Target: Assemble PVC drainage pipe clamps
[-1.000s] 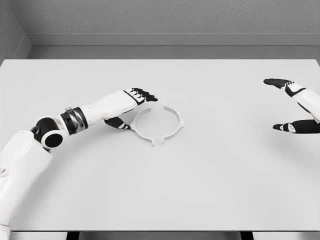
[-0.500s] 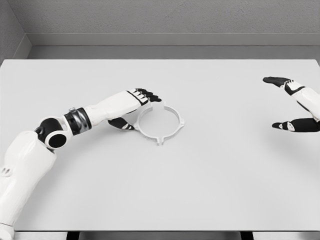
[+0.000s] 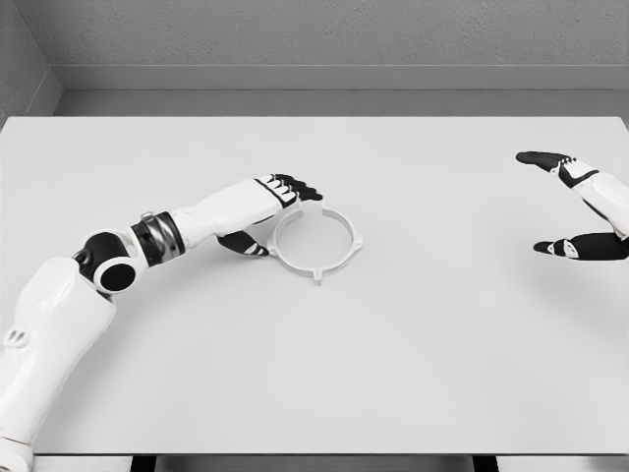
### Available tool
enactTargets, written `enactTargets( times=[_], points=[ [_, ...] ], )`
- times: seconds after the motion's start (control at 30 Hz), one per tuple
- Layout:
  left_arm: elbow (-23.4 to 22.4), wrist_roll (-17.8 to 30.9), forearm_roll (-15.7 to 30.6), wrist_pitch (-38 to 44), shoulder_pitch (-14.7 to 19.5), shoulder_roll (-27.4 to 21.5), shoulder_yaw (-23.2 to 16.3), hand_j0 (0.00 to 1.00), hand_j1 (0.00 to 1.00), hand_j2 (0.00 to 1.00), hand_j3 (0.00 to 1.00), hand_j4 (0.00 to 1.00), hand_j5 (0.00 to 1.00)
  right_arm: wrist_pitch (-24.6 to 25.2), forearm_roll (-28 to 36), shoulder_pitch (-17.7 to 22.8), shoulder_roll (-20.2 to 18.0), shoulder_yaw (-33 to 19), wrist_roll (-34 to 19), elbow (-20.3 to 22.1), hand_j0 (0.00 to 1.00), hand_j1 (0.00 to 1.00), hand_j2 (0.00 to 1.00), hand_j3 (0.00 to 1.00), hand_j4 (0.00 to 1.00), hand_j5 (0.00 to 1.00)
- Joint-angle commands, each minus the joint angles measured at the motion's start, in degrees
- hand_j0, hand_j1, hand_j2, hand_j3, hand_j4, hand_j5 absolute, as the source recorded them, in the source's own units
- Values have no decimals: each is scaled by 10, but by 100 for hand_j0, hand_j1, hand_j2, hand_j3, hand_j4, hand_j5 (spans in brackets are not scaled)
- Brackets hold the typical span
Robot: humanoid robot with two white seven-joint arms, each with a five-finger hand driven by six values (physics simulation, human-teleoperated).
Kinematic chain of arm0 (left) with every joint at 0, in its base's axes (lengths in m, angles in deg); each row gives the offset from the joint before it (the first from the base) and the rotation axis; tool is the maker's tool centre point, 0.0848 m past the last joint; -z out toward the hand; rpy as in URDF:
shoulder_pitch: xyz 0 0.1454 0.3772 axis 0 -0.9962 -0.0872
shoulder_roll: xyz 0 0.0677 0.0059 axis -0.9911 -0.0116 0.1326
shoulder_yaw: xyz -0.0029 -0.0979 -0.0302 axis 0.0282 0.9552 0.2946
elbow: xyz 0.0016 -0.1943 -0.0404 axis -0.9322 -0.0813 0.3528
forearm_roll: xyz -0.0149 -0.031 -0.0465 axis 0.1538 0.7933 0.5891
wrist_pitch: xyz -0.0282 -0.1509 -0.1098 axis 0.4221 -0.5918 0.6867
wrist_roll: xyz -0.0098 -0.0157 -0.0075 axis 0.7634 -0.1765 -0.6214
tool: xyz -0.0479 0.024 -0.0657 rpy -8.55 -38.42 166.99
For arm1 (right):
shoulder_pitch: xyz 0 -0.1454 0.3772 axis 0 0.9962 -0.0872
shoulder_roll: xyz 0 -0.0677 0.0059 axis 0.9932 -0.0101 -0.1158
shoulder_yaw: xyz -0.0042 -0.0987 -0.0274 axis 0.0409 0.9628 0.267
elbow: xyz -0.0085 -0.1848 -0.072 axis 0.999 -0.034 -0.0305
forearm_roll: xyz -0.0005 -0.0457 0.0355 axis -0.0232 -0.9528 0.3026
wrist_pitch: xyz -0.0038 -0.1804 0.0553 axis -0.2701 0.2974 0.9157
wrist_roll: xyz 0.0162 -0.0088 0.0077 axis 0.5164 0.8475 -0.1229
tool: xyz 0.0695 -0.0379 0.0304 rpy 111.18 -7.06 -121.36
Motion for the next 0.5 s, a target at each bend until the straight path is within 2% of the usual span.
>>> enactTargets(
  times=[0.0,0.47],
  points=[
    [0,0,4,1,0,2,0,100,100,100,100,100,100,1,5,0,-1,-1,0,0,100,100,100,100,100,100],
    [0,0,4,1,2,12,0,100,100,100,100,100,100,1,5,1,-1,-1,0,0,100,100,100,100,100,100]
  ],
)
